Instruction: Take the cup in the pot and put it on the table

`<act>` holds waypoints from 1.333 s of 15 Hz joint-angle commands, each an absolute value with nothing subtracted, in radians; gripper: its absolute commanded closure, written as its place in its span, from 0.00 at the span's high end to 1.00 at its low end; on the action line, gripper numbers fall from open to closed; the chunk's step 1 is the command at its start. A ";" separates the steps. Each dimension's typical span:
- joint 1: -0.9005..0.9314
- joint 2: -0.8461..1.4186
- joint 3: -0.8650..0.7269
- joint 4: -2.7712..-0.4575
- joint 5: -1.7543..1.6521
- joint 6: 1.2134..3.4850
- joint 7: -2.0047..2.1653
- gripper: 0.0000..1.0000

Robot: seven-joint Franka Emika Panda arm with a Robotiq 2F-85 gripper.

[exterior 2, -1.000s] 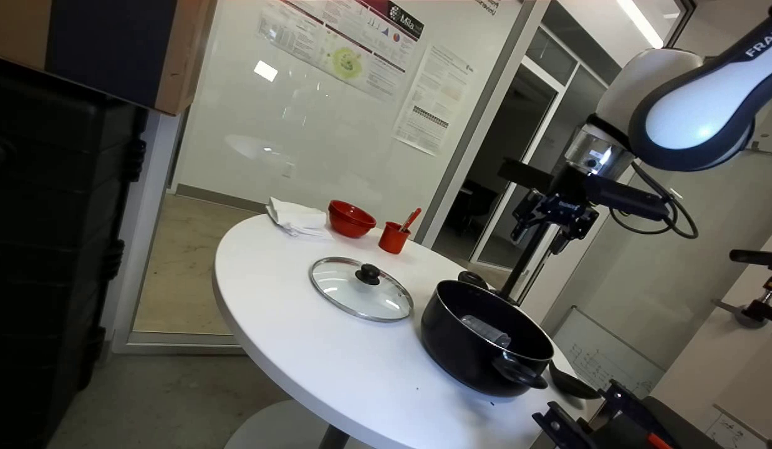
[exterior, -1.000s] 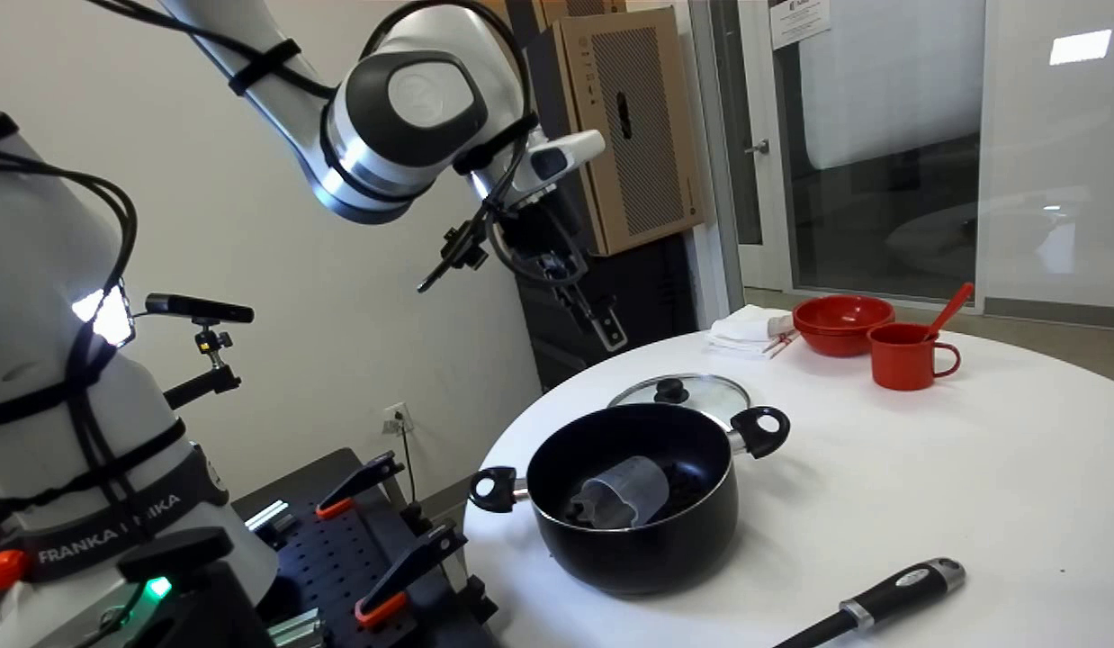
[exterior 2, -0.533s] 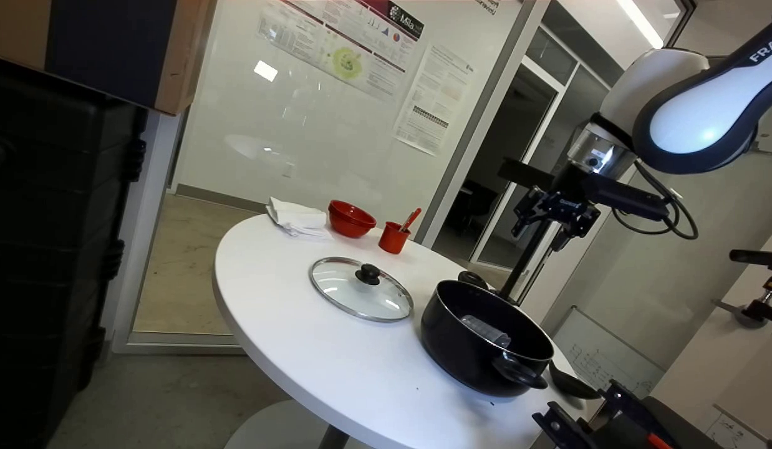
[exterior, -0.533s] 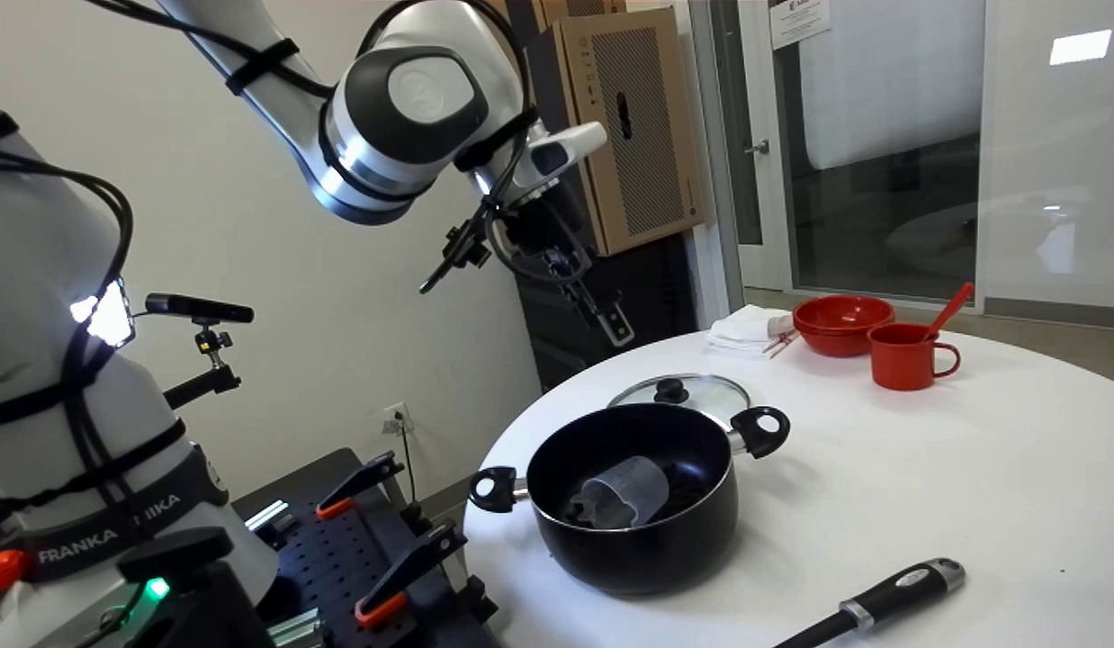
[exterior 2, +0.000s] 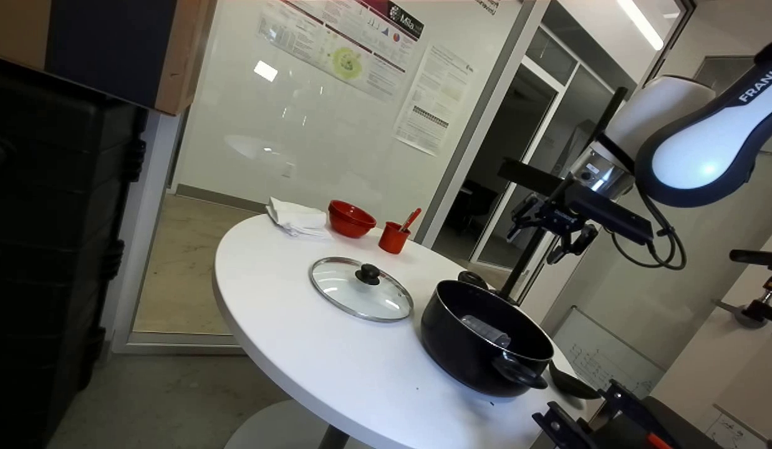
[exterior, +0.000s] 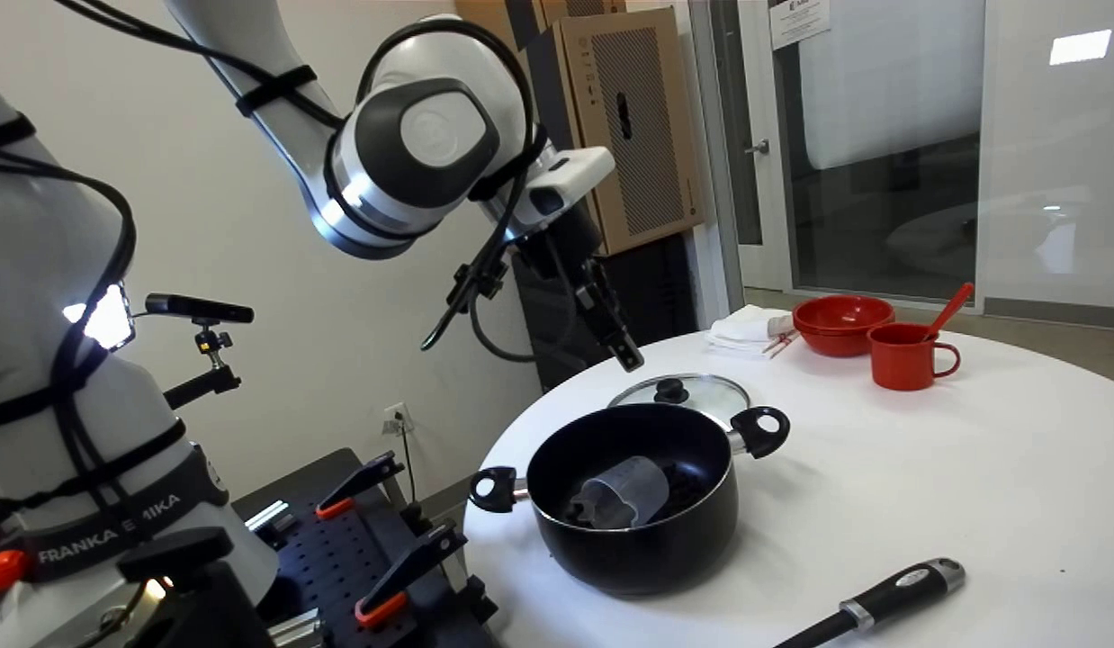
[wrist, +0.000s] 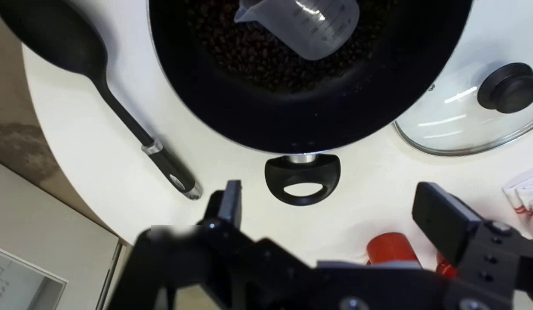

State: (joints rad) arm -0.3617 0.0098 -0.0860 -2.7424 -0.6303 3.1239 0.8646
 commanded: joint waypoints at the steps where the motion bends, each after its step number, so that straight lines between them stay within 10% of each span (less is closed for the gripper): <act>1: -0.362 0.117 -0.102 -2.729 -0.649 3.171 0.975 1.00; 20: -0.027 0.578 -0.329 -2.627 -0.466 3.412 1.119 1.00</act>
State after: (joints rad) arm -0.0734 0.4917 -0.3186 -2.6630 -0.5157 3.3838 1.0909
